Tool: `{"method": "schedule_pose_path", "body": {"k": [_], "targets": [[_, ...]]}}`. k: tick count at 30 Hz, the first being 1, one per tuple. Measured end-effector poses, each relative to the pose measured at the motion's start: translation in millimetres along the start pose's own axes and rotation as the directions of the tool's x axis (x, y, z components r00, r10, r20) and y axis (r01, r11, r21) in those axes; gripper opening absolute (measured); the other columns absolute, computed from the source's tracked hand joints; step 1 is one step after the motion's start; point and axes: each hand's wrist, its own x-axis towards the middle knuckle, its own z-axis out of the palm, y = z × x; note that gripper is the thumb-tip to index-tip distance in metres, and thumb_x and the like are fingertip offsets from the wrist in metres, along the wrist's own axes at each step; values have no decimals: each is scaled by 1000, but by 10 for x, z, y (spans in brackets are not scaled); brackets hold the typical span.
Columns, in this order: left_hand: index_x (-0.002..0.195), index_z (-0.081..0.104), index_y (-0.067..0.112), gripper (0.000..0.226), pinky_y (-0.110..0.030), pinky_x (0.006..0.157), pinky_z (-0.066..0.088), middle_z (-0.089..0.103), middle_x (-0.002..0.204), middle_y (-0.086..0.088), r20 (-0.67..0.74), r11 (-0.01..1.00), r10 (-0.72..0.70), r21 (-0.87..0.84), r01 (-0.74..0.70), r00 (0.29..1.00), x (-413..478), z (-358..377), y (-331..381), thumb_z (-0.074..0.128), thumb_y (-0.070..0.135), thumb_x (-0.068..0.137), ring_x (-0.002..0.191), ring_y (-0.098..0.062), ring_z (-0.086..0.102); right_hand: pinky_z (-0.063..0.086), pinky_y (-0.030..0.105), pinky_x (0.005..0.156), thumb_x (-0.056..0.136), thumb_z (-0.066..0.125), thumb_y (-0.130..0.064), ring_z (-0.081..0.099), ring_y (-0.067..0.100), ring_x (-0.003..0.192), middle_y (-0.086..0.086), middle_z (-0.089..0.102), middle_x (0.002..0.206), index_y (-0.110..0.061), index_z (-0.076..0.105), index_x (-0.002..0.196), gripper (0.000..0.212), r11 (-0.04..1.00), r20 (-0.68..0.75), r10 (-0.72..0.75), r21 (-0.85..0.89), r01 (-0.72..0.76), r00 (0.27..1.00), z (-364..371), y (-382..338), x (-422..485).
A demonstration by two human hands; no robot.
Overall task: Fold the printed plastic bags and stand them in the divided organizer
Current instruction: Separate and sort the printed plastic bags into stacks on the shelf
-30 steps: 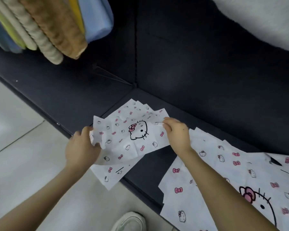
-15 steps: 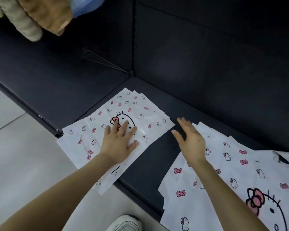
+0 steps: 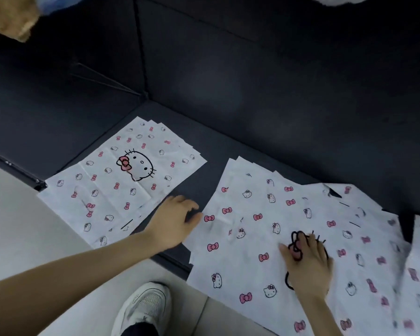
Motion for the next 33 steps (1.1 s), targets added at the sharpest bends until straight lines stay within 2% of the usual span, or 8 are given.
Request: {"method": "schedule_pose_path", "body": {"k": [5, 9, 13, 18, 23, 28, 30, 33], "targets": [[101, 63, 4, 27, -23, 72, 37, 60, 90, -6, 102, 975, -160, -138, 173, 982, 31, 240, 246, 56, 30, 95, 88, -19, 54, 39, 43, 89, 88, 40, -43, 63, 33, 108, 10, 70, 113, -5, 73, 99, 52, 983, -129, -2, 180, 25, 992, 73, -79, -83], [131, 50, 9, 49, -22, 80, 38, 59, 117, -4, 143, 913, -331, -199, 355, 933, 84, 358, 348, 56, 39, 93, 109, -18, 55, 32, 26, 97, 88, 65, -12, 66, 28, 106, 9, 71, 109, -4, 75, 95, 15, 910, -275, 111, 413, 13, 955, 14, -191, -127], [137, 44, 14, 58, -21, 80, 37, 57, 110, 5, 208, 865, -386, -258, 431, 899, 99, 356, 506, 59, 45, 90, 100, -12, 52, 47, 42, 97, 90, 66, -19, 64, 17, 103, -2, 70, 111, -11, 72, 109, 22, 755, -164, 263, 649, -97, 951, -268, -324, -251], [133, 46, 20, 60, -22, 79, 37, 59, 105, 8, 240, 873, -320, -301, 383, 917, 77, 174, 795, 66, 48, 85, 101, -11, 55, 44, 10, 66, 92, 62, -23, 53, -5, 62, -12, 67, 72, -17, 73, 106, 19, 434, 28, 279, 888, -152, 960, -802, -273, -342], [138, 43, 24, 63, -35, 93, 45, 48, 135, 3, 198, 923, -176, -306, 231, 964, 69, -149, 1351, 66, 49, 85, 120, -22, 50, 45, 16, 65, 91, 62, -25, 56, 3, 63, -9, 69, 73, -17, 75, 103, 19, 494, -48, 208, 867, -62, 977, -1453, 30, -374], [147, 31, 26, 77, -27, 89, 37, 37, 148, -2, 321, 947, -60, -280, 156, 945, 124, -176, 2143, 64, 54, 84, 122, -19, 46, 25, 20, 49, 93, 59, -21, 28, 6, 48, -13, 35, 44, -35, 59, 51, 45, 576, -146, 118, 816, 52, 982, -2361, 474, -426], [149, 27, 24, 79, -27, 92, 34, 34, 151, -3, 374, 919, -19, -358, 163, 927, 121, -77, 2490, 64, 52, 85, 129, -21, 43, 30, 21, 51, 93, 60, -22, 35, 13, 48, -5, 44, 47, -34, 69, 60, 37, 586, -153, 110, 808, 61, 982, -2671, 732, -494], [149, 26, 22, 78, -33, 101, 34, 42, 146, -6, 457, 865, 29, -457, 206, 889, 55, 204, 2993, 62, 52, 86, 132, -22, 42, 49, 39, 66, 92, 61, -26, 57, 41, 71, 23, 66, 79, -38, 75, 78, 24, 636, -182, 137, 770, 54, 974, -3012, 1169, -605]]}}
